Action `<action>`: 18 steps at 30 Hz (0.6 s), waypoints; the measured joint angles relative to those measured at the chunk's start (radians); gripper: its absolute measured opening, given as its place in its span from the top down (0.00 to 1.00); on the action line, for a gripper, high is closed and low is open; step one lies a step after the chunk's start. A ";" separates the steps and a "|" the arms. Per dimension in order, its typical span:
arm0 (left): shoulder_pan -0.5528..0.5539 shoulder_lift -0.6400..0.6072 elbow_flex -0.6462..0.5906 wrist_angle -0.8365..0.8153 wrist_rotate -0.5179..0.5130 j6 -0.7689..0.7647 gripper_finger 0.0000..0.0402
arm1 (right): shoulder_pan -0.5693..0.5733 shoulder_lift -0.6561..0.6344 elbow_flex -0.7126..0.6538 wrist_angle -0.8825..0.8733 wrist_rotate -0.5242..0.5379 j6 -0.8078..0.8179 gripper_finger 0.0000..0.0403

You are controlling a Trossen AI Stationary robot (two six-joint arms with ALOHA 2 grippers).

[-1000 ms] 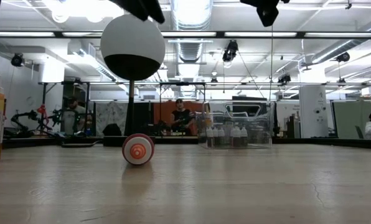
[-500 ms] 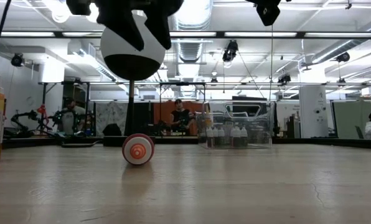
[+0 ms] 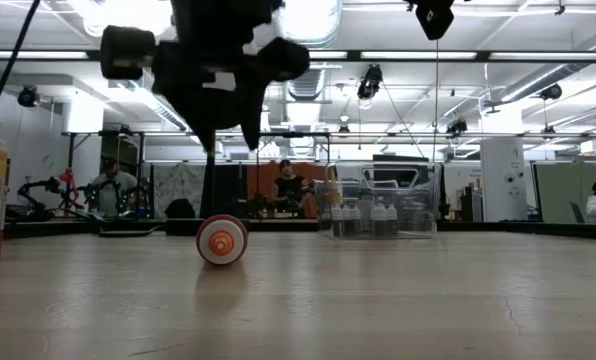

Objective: Pick & Place food coloring
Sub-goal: Put the large orange food coloring bottle into the transparent bin

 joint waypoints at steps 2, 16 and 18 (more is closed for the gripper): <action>0.000 0.022 0.000 -0.001 0.001 0.004 0.59 | 0.000 0.000 0.000 0.000 -0.001 -0.001 0.71; 0.004 0.091 0.000 0.087 0.083 0.063 0.40 | 0.000 0.003 0.000 -0.013 -0.008 -0.033 0.71; 0.003 0.094 -0.001 0.085 0.096 0.062 0.40 | 0.000 0.003 0.000 -0.025 -0.007 -0.039 0.71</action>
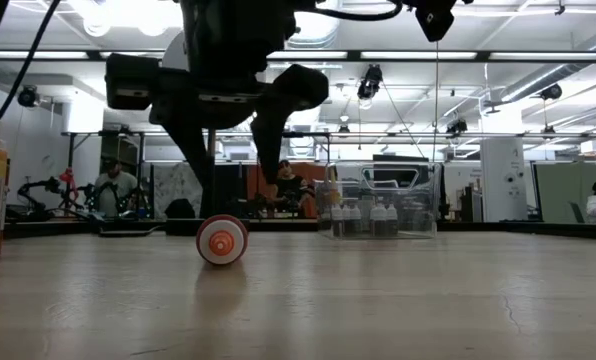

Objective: Pick & Place food coloring
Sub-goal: Put the large orange food coloring bottle into the transparent bin

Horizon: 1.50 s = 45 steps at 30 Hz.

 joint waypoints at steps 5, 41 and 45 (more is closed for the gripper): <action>0.000 0.001 -0.002 -0.009 0.016 0.044 0.41 | 0.000 0.000 -0.004 -0.003 0.000 -0.001 0.71; 0.011 -0.001 -0.243 0.256 0.071 0.115 0.41 | 0.000 0.003 -0.005 0.013 0.003 -0.016 0.71; 0.011 -0.001 -0.244 0.257 0.087 0.113 0.46 | 0.000 0.003 -0.005 0.013 0.003 -0.016 0.71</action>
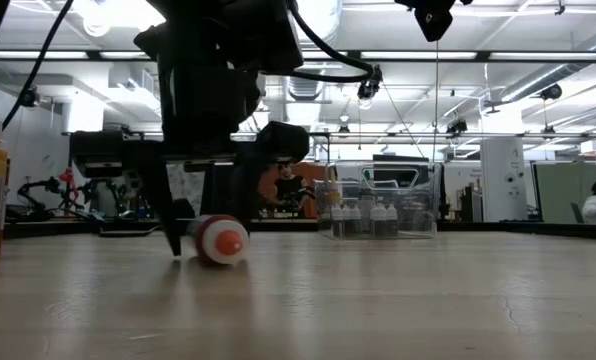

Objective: Pick & Place food coloring
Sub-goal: Put the large orange food coloring bottle into the transparent bin

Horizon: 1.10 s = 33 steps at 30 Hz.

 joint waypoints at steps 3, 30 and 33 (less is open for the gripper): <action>0.000 0.000 0.000 0.001 0.002 -0.004 0.53 | 0.000 0.000 0.000 0.000 0.004 0.000 0.71; 0.003 0.000 0.213 0.109 -0.055 -0.519 0.80 | 0.000 -0.011 0.113 0.025 0.027 0.024 0.71; 0.007 0.000 0.262 0.106 -0.082 -0.598 0.80 | 0.000 -0.013 0.182 0.017 0.026 -0.013 0.71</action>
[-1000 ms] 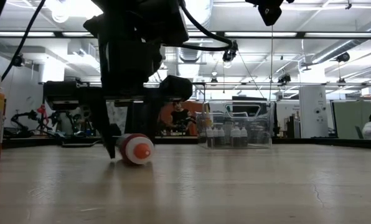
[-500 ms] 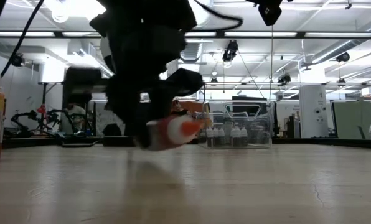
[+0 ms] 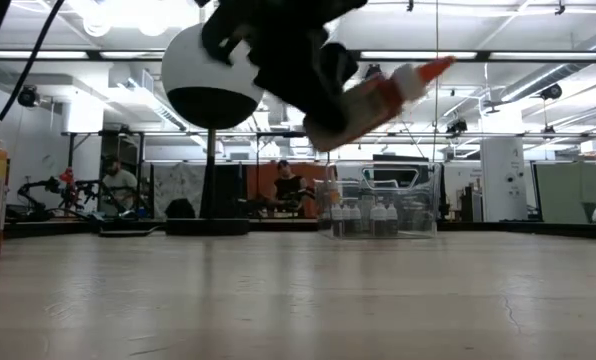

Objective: Pick & Place food coloring
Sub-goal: Put the large orange food coloring bottle into the transparent bin

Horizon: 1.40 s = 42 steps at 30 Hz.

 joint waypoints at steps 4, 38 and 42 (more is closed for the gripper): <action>0.006 0.000 0.060 0.003 -0.038 -0.094 0.80 | -0.001 0.000 0.092 -0.032 0.012 -0.035 0.71; 0.036 -0.055 0.230 0.336 -0.261 -0.488 0.80 | -0.002 -0.009 0.269 -0.332 0.257 -0.020 0.37; 0.036 -0.064 0.230 0.393 -0.261 -0.491 0.80 | -0.002 -0.011 0.269 -0.286 0.110 -0.002 0.30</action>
